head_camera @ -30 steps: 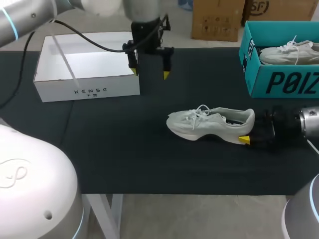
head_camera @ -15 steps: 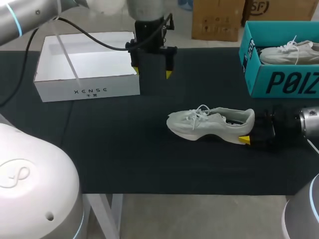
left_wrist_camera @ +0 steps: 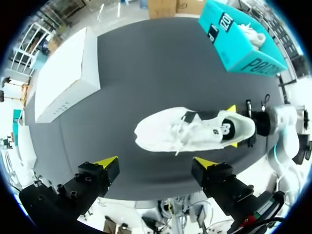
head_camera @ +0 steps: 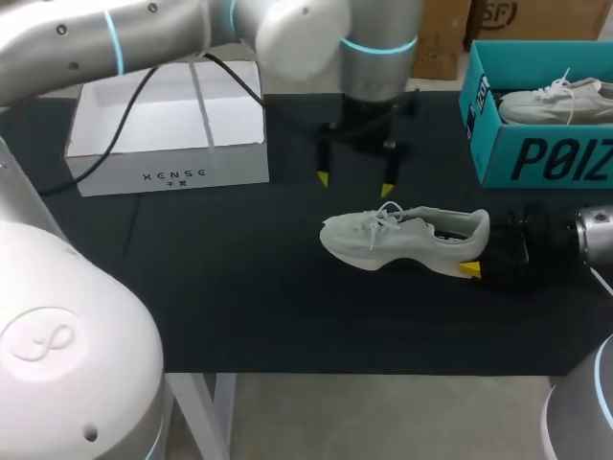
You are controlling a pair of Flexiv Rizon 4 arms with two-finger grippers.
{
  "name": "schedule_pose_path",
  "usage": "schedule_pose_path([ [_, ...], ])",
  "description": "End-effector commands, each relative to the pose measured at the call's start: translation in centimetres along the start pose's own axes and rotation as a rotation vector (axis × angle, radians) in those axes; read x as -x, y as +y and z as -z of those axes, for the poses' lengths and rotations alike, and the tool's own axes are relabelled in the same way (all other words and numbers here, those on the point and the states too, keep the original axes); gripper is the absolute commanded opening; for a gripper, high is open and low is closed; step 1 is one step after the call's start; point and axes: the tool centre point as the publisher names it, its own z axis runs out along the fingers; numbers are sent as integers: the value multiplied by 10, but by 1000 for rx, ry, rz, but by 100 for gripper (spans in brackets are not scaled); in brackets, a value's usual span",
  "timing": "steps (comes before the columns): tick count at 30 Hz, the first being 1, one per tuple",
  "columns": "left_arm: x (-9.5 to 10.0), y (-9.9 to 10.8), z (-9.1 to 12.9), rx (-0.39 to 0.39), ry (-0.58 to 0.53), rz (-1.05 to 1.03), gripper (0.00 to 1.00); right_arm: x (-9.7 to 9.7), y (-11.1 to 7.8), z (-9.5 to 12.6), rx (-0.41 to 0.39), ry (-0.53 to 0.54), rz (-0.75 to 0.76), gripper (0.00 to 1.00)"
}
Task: Take the shoe out of the shoebox, open the shoe tongue, remove and reinsert the insole, then place the shoe into the shoebox
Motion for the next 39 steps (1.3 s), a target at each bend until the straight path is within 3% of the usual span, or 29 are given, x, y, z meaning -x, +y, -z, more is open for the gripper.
schedule_pose_path([
  [1, -33, -5, -15, 6, -65, -8, 100, -1, -2, -3, -3, -1, 0, 0],
  [11, -76, -20, -27, 14, -94, -76, 100, -1, -2, -3, -3, -1, 0, 0],
  [22, -111, -19, -56, 35, -180, -123, 100, -1, -2, -3, -3, -1, 0, 0],
  [29, -117, -20, -71, 51, -211, -120, 100, -1, -2, -3, -3, -1, 0, 0],
  [39, -105, -18, -76, 58, -242, -82, 100, -1, -2, -3, -3, -1, 0, 0],
])
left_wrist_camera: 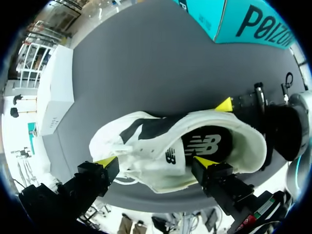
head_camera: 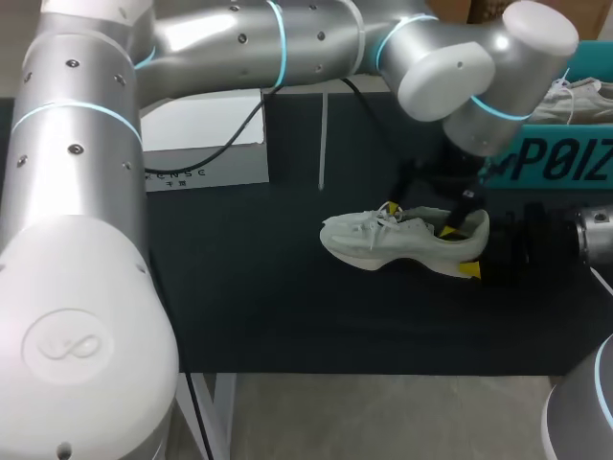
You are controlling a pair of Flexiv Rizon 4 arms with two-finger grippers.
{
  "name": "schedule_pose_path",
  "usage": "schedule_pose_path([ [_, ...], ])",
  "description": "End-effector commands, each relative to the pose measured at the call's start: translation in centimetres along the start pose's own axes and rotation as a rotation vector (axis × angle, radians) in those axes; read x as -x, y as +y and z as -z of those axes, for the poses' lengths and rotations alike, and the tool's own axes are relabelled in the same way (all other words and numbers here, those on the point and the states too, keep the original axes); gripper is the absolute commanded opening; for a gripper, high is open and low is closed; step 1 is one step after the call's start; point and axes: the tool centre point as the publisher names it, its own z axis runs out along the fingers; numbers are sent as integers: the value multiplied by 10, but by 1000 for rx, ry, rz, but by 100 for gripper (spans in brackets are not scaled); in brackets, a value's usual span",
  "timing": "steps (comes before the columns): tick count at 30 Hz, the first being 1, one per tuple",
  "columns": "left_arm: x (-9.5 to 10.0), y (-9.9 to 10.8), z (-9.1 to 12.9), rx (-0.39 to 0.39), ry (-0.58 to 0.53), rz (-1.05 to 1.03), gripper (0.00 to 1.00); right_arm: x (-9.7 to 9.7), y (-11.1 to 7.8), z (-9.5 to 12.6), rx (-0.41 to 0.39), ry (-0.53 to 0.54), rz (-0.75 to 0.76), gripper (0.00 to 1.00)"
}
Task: Take the shoe out of the shoebox, open the shoe tongue, remove and reinsert the insole, then place the shoe into the shoebox
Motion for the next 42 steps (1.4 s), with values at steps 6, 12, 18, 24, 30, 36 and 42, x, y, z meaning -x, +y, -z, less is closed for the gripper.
schedule_pose_path([
  [6, 9, 9, -3, 14, -16, 13, 0, -1, -2, -3, -3, -1, 0, 0],
  [12, 11, 10, -2, 6, -29, 8, 0, -1, -2, -3, -3, -1, 0, 0],
  [18, 22, 6, 8, -21, -50, 9, 0, -1, -2, -3, -3, -1, 0, 0],
  [24, 38, 2, 23, -57, -66, 33, 0, -1, -2, -3, -3, -1, 0, 0],
  [30, 58, 5, 35, -70, -48, 69, 0, -1, -2, -3, -3, -1, 0, 0],
  [36, 87, 15, 33, -51, -18, 131, 0, -1, -2, -3, -3, -1, 0, 0],
  [42, 93, 18, 16, 52, 72, 135, 100, -1, -2, -3, -3, -1, 0, 0],
])
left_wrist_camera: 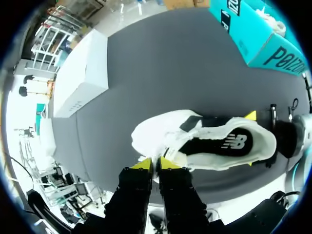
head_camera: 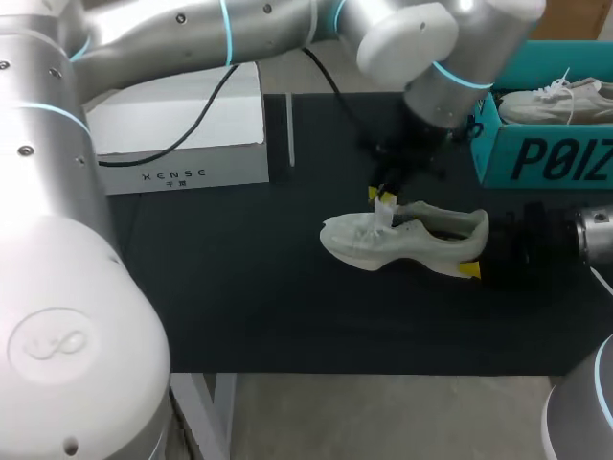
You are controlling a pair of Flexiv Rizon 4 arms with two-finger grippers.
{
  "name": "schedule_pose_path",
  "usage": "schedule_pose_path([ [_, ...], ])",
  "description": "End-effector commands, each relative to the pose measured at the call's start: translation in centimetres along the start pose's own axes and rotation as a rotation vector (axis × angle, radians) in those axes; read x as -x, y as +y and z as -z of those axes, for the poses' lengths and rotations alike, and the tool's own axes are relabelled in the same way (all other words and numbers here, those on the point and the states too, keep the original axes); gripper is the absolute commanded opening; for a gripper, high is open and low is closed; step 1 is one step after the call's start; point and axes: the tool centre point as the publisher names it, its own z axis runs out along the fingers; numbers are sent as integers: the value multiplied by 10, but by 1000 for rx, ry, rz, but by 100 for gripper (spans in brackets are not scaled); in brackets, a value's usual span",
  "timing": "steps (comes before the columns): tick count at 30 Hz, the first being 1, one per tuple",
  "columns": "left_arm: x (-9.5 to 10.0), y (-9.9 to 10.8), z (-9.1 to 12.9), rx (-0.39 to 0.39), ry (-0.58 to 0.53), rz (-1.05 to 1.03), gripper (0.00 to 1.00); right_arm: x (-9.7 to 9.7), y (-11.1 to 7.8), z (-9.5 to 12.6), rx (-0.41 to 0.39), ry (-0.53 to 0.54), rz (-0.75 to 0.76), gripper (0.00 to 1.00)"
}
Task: Take the shoe out of the shoebox, open the shoe tongue, remove and reinsert the insole, then place the shoe into the shoebox
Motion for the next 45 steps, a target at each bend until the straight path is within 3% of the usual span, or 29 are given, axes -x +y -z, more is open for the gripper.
schedule_pose_path([
  [1, 7, -4, -15, 57, 126, -8, 100, -1, -2, -2, -3, -1, 0, 0],
  [13, -14, -5, -17, 117, 202, -11, 100, -1, -2, -2, -3, -1, 0, 0],
  [14, -16, -5, -17, 118, 203, -12, 62, -1, -2, -2, -3, -1, 0, 0],
  [16, -20, -3, -17, 122, 213, -20, 9, -1, -2, -2, -3, -1, 0, 0],
  [17, -22, -3, -16, 121, 215, -25, 0, -1, -2, -2, -3, -1, 0, 0],
  [25, -21, 0, -10, 101, 218, -38, 0, -1, -2, -2, -3, -1, 0, 0],
  [36, 5, 8, -23, 123, 202, 29, 0, -1, -2, -2, -3, -1, 0, 0],
  [45, 7, 15, -37, 158, 190, 55, 0, -1, -2, -2, -3, -1, 0, 0],
])
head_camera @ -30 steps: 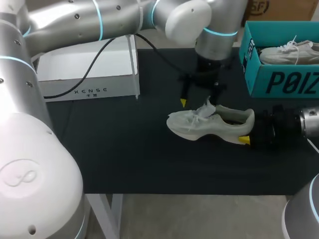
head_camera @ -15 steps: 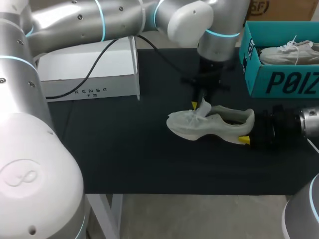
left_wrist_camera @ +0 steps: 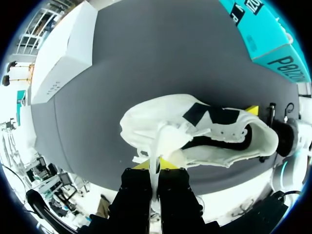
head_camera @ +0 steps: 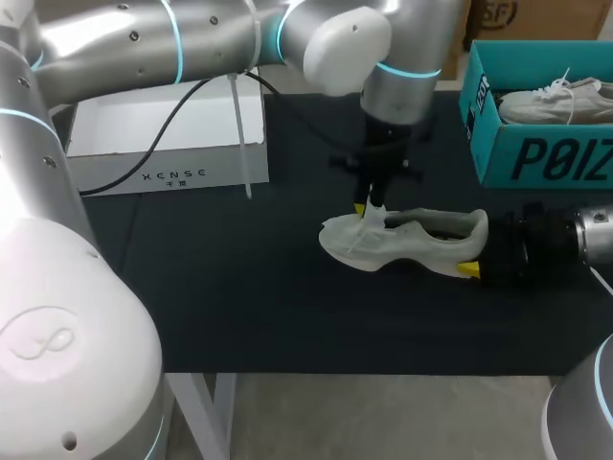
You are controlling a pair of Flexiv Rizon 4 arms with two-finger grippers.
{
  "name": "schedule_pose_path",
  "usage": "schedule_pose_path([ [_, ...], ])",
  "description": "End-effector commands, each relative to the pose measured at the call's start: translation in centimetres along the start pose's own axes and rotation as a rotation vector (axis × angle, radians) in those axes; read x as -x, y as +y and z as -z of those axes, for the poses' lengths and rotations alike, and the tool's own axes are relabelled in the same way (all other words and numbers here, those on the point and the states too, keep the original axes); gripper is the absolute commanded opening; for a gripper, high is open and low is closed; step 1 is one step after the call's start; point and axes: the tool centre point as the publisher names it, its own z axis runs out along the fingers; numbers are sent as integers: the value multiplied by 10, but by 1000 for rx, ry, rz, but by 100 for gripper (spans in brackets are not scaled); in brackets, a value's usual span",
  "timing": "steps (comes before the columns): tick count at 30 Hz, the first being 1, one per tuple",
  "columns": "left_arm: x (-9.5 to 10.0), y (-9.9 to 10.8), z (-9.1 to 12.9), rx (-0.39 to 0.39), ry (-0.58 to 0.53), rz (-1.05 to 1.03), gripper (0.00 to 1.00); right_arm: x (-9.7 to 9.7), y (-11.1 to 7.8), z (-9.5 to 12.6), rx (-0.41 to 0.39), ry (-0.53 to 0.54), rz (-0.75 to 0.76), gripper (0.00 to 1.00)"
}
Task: Take the shoe out of the shoebox, open the shoe tongue, remove and reinsert the insole, then place the shoe into the shoebox
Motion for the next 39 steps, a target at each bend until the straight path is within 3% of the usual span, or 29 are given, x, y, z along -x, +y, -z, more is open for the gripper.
schedule_pose_path([
  [1, 4, 1, -7, 10, 5, 6, 24, 0, -3, -1, -4, -2, -1, 0],
  [3, 4, 2, -7, 16, 7, 6, 100, 0, -3, -1, -4, -2, -1, 0],
  [10, 0, -7, 20, -55, 42, -29, 100, 0, -3, -1, -4, -2, -1, 0],
  [17, -7, -17, 62, -195, -94, -180, 100, 0, -3, -1, -4, -2, -1, 0],
  [18, -12, -18, 67, -239, -101, -293, 100, 0, -3, -1, -4, -2, -1, 0],
  [20, -22, -11, 82, -435, -140, -587, 100, 0, -3, -1, -4, -2, -1, 0],
  [39, -22, -11, 82, -435, -140, -587, 100, 0, -3, -1, -4, -2, -1, 0],
])
